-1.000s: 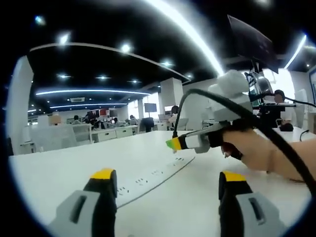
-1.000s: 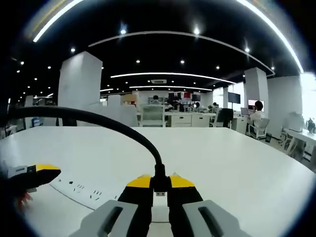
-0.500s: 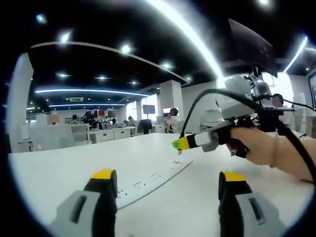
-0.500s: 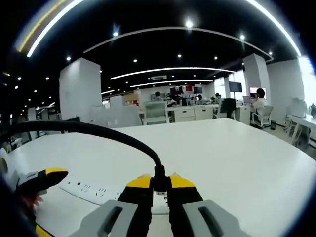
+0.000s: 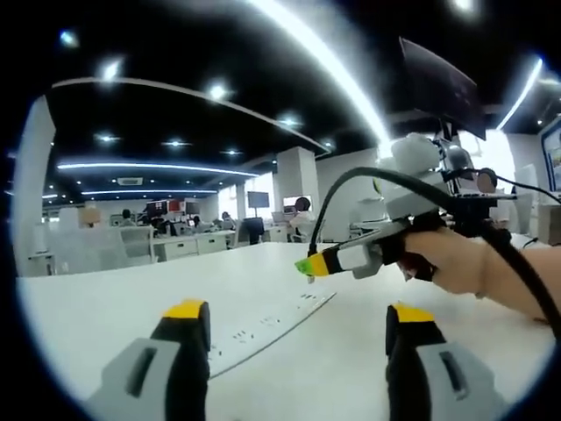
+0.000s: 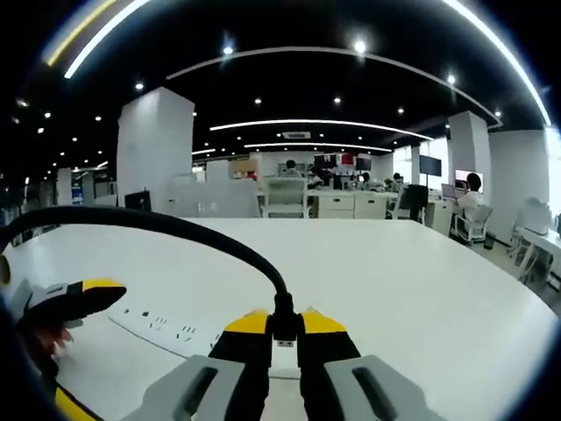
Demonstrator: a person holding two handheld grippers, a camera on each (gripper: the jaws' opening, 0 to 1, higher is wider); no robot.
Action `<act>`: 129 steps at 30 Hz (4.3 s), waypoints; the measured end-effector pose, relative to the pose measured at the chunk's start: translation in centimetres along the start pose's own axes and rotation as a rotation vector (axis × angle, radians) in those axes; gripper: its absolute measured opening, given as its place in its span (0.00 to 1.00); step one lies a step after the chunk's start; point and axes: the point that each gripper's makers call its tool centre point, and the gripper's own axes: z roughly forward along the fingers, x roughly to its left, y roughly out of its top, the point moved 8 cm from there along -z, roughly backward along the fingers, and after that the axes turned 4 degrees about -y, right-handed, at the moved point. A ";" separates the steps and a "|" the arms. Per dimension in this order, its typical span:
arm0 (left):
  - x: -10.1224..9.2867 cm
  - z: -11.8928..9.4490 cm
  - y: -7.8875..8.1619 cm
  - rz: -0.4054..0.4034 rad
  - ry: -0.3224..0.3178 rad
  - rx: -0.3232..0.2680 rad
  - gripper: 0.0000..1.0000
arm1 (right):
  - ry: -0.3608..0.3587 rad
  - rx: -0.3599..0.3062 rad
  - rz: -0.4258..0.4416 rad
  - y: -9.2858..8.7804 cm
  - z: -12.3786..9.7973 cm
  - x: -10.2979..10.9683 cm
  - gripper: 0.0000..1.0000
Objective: Locate the USB plug end of the data cable currently connected to the USB port on the desk. Grip the plug, withdraw it from the port, and place it onto the desktop.
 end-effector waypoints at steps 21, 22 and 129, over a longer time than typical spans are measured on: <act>0.1 -0.5 0.4 -0.004 0.026 -0.021 0.80 | 0.000 0.146 -0.237 -0.7 -1.5 0.0 0.13; 0.2 -0.5 0.4 -0.001 0.031 -0.021 0.80 | 0.000 0.152 -0.250 -0.7 -1.6 0.0 0.13; 0.6 -1.2 -1.5 -0.063 0.082 0.081 0.80 | 0.076 0.113 -0.178 -3.0 -1.8 -1.5 0.42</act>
